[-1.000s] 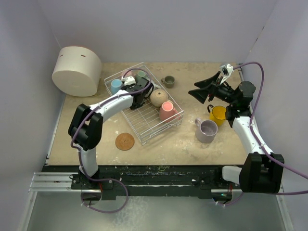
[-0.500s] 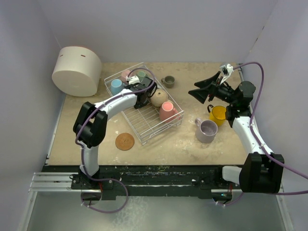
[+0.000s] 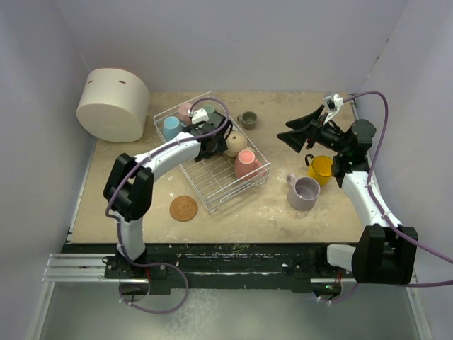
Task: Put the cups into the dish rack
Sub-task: Turn the cup upside down in the dish rack.
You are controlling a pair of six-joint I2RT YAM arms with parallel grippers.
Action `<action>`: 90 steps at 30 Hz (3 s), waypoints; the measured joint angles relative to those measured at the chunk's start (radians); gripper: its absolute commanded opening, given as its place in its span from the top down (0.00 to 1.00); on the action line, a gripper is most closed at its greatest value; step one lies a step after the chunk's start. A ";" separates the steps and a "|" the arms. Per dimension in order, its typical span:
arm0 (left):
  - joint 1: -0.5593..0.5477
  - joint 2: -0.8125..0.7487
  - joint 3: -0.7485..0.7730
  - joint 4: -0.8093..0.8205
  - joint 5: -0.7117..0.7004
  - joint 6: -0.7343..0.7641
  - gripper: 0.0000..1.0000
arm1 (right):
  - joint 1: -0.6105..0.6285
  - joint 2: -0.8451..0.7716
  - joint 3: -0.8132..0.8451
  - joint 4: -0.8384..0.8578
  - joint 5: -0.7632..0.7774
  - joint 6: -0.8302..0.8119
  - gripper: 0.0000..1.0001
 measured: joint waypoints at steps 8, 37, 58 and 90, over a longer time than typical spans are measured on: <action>-0.011 -0.184 -0.101 0.070 0.056 0.040 0.21 | 0.000 0.000 0.000 0.000 0.000 -0.003 0.24; 0.024 -0.377 -0.428 0.333 0.204 0.623 1.00 | -0.005 0.000 0.004 -0.023 0.000 -0.021 0.24; 0.024 -0.124 -0.158 0.321 0.229 0.702 1.00 | -0.008 0.000 0.005 -0.025 0.000 -0.022 0.24; 0.113 -0.626 -0.294 0.444 0.558 0.674 0.01 | -0.014 -0.001 0.045 -0.084 -0.007 -0.097 0.25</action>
